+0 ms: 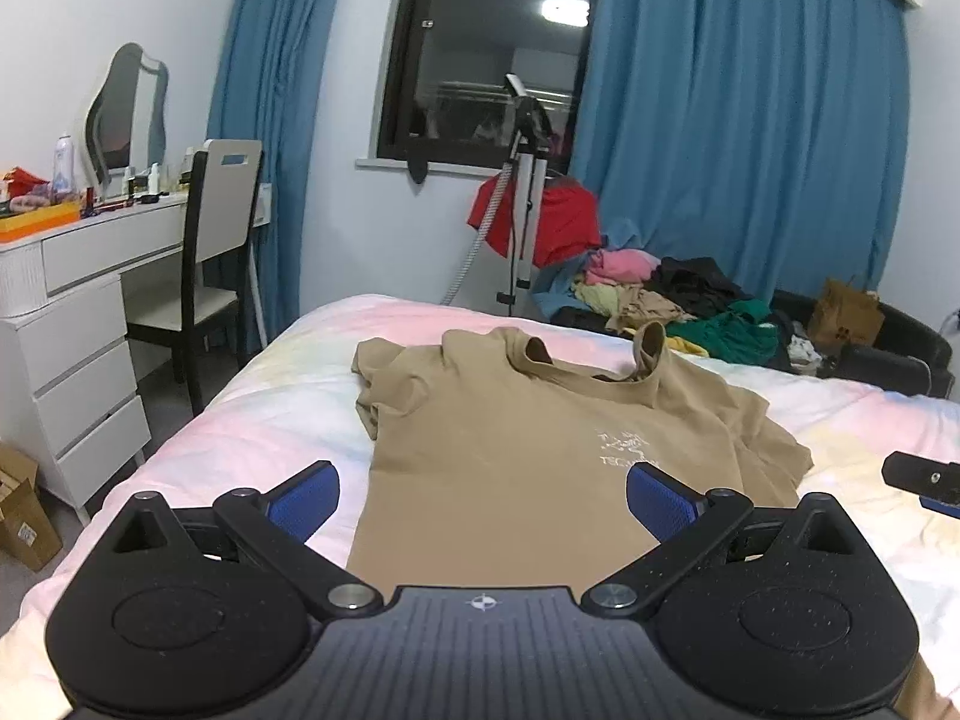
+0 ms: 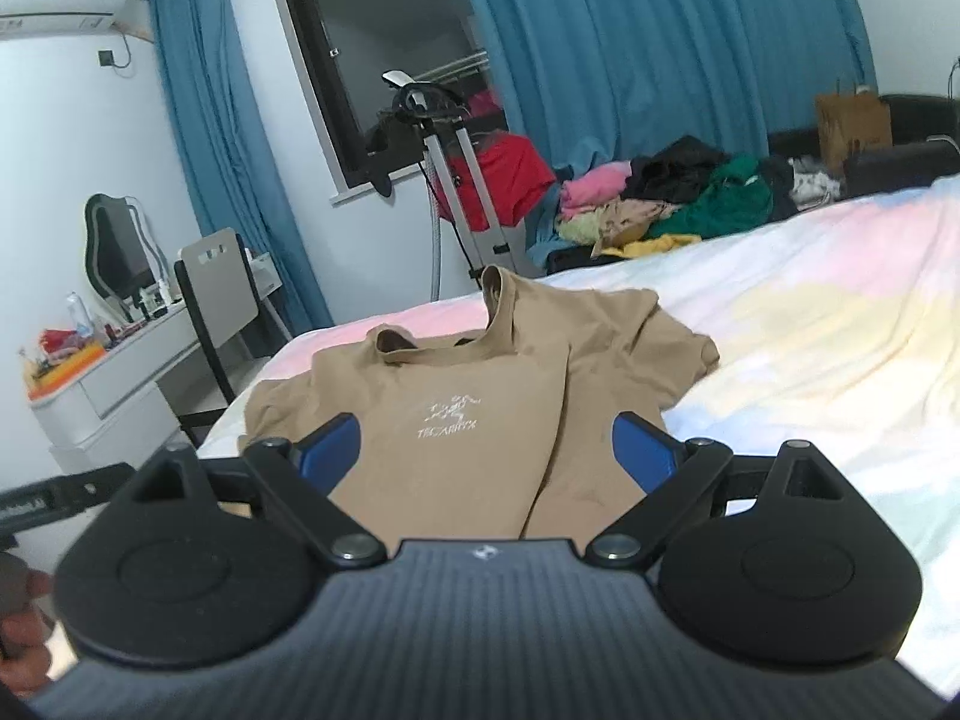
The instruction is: Fold clothes
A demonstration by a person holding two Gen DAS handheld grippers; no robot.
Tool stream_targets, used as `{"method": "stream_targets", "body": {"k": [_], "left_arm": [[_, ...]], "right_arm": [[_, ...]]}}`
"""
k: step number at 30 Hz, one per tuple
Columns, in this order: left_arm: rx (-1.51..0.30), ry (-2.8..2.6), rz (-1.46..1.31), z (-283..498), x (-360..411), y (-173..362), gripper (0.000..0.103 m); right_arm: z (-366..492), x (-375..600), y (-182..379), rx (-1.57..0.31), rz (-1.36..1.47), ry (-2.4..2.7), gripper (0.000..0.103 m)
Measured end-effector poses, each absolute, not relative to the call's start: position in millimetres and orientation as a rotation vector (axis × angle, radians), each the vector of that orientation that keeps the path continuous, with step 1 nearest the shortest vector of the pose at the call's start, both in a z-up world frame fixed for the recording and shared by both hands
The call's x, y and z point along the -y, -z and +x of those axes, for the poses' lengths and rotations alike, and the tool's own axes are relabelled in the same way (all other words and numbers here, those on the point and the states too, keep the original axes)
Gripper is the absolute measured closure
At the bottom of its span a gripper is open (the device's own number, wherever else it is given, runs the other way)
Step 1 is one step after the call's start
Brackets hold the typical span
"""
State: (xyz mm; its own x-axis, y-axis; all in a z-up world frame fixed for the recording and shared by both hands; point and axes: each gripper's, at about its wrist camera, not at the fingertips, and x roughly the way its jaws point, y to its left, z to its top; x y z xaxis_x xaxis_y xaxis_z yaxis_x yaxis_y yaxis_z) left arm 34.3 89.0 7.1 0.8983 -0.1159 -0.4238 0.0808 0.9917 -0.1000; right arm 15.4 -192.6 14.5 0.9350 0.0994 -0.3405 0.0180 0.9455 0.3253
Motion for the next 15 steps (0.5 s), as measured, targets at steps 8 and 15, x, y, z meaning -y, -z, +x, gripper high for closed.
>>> {"method": "stream_targets", "body": {"k": [8,15], "left_arm": [[-0.495,0.103,-0.189,54.4,-96.8,9.8,0.000],[-0.693,0.180,-0.540,120.1,-134.9,44.7,0.004]], "right_arm": [[12.2,192.8,-5.7,-0.358,0.372,-0.053,0.011],[28.0,202.9,11.6,-0.408,0.442,-0.059,0.011]]}}
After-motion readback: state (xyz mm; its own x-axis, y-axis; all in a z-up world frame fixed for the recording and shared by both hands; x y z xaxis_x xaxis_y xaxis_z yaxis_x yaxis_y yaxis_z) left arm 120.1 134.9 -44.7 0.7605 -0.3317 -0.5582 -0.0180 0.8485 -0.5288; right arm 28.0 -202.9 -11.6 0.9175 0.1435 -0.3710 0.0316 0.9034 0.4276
